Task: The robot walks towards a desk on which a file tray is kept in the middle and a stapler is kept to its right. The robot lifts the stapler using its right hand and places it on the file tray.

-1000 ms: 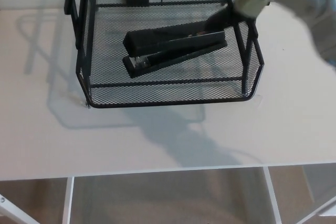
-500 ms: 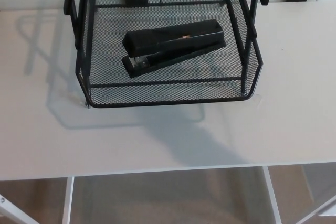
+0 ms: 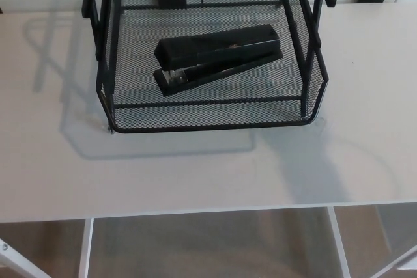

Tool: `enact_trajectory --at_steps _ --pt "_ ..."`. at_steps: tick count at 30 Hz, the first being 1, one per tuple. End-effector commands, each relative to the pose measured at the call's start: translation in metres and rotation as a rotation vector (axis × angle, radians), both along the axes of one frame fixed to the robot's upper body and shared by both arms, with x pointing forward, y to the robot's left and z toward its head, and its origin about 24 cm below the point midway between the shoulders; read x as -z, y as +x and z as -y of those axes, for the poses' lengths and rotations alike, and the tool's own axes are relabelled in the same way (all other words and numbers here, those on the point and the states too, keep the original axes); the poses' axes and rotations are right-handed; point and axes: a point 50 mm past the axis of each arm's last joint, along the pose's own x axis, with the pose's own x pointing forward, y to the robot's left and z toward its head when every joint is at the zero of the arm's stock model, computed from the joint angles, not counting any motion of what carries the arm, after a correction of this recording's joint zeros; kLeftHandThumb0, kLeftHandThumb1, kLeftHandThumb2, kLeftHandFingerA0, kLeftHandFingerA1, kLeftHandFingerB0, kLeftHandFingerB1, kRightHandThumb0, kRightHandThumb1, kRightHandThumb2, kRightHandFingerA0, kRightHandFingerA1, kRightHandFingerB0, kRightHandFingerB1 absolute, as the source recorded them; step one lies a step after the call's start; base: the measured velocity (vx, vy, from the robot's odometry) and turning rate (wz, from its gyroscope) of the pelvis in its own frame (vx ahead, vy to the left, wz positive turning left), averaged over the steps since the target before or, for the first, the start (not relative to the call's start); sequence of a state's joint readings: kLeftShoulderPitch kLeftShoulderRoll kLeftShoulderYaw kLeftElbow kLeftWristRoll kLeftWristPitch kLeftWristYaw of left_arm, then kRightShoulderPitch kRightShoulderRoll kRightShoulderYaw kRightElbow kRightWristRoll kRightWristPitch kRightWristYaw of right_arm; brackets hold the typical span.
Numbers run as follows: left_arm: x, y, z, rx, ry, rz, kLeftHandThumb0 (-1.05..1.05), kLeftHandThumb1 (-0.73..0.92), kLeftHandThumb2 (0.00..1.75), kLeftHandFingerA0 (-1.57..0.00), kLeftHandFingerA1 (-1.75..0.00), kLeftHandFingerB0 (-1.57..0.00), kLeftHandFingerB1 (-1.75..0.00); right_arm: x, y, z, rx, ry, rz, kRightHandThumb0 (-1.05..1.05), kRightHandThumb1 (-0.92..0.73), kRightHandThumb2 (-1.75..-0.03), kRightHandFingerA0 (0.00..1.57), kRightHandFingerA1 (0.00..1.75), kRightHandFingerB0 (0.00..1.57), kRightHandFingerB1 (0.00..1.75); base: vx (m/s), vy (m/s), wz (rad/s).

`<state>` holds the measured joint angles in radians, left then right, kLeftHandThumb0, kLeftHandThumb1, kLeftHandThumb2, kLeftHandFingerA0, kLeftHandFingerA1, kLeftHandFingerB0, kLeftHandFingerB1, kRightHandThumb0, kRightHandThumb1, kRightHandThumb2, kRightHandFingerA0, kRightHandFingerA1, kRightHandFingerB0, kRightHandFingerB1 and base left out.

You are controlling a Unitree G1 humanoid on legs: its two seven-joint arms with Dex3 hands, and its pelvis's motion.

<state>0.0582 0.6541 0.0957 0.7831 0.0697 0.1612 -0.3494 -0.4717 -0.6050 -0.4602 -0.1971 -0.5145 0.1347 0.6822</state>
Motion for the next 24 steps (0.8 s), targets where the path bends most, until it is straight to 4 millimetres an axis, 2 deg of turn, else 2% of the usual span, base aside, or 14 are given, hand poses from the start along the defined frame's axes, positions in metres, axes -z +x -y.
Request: enact_trajectory --at_steps 1,3,4,5,6,9,10,11,12,13,15,16,20,24 --pt "0.001 -0.006 -0.008 -0.068 0.0 0.014 -0.37 0.54 1.12 -0.02 -0.52 0.0 -0.5 0.204 -0.167 0.133 0.886 0.837 -0.051 -0.96 -0.62 -0.63 0.0 0.84 0.0 0.67 0.0 0.0 0.0" --pt "0.002 -0.007 -0.007 -0.058 -0.001 0.006 -0.76 0.75 1.01 -0.13 -0.52 -0.09 -0.44 0.216 -0.174 0.133 0.924 0.902 -0.033 -0.91 -0.48 -0.96 0.0 0.68 0.0 0.54 0.0 0.0 0.0" --pt "-0.002 -0.008 -0.005 -0.038 -0.02 0.013 -0.36 0.58 1.14 -0.01 -0.52 0.0 -0.5 0.233 -0.182 0.126 0.951 0.967 -0.028 -0.9 -0.48 -0.96 0.0 0.66 0.0 0.49 0.0 0.0 0.0" --pt "-0.002 -0.009 -0.005 -0.038 -0.005 0.015 -0.74 0.92 0.69 -0.21 -0.53 -0.16 -0.38 0.241 -0.186 0.124 0.956 1.002 -0.027 -0.9 -0.47 -0.93 0.0 0.67 0.0 0.49 0.0 0.0 0.0" --pt "-0.002 -0.009 -0.005 -0.036 0.0 0.01 -0.75 0.92 0.7 -0.2 -0.5 -0.16 -0.37 0.244 -0.187 0.121 0.955 1.017 -0.017 -0.82 -0.59 -0.59 0.0 0.88 0.0 0.44 0.0 0.0 0.0" --pt "-0.002 -0.011 -0.008 -0.031 0.034 -0.009 -0.76 0.91 0.7 -0.2 -0.51 -0.15 -0.37 0.267 -0.194 0.114 1.051 1.148 -0.058 -0.81 -0.59 -0.62 0.0 0.89 0.0 0.51 0.0 0.0 0.0" --pt "-0.002 -0.013 -0.009 -0.032 0.028 -0.01 -0.75 0.92 0.7 -0.19 -0.47 -0.13 -0.36 0.276 -0.2 0.108 1.091 1.217 -0.101 -0.79 -0.57 -0.67 0.0 1.34 0.0 0.49 0.0 0.0 0.0" --pt "-0.003 -0.014 -0.009 -0.051 0.017 -0.002 -0.75 0.92 0.69 -0.16 -0.47 -0.14 -0.36 0.287 -0.206 0.1 1.136 1.266 -0.135 -0.73 -0.57 -0.69 0.55 1.3 0.0 0.41 0.0 0.0 0.0" --pt "-0.003 -0.014 -0.009 -0.059 0.013 0.001 -0.75 0.92 0.69 -0.16 -0.47 -0.14 -0.36 0.29 -0.208 0.098 1.149 1.274 -0.142 -0.73 -0.57 -0.69 0.55 1.3 0.0 0.41 0.0 0.0 0.0" --pt "-0.004 -0.014 -0.009 -0.055 0.017 -0.001 -0.78 0.92 0.7 -0.19 -0.54 -0.14 -0.37 0.294 -0.211 0.095 1.152 1.283 -0.164 -0.75 -0.54 -0.7 0.13 1.28 0.0 0.55 0.0 0.0 0.0" --pt "-0.004 -0.014 -0.009 -0.048 0.022 -0.004 -0.78 0.92 0.7 -0.19 -0.54 -0.14 -0.37 0.3 -0.215 0.09 1.156 1.297 -0.198 -0.75 -0.54 -0.7 0.13 1.28 0.0 0.55 0.0 0.0 0.0" --pt "-0.001 -0.018 -0.01 -0.062 0.026 -0.007 -0.77 0.92 0.7 -0.24 -0.59 -0.19 -0.4 0.301 -0.222 0.084 1.203 1.269 -0.276 -0.83 -0.4 -0.94 0.59 0.99 0.0 0.52 0.0 0.0 0.0" --pt "-0.001 -0.022 -0.01 -0.067 0.027 -0.018 -0.75 0.92 0.71 -0.18 -0.52 -0.15 -0.38 0.304 -0.229 0.076 1.216 1.386 -0.282 -0.7 -0.56 -0.61 0.33 1.18 0.0 0.41 0.0 0.0 0.0" --pt "-0.003 -0.02 -0.011 -0.058 0.035 -0.023 -0.77 0.92 0.7 -0.2 -0.51 -0.14 -0.36 0.304 -0.226 0.07 1.21 1.415 -0.289 -0.72 -0.56 -0.62 0.29 1.21 0.0 0.46 0.0 0.0 0.0"
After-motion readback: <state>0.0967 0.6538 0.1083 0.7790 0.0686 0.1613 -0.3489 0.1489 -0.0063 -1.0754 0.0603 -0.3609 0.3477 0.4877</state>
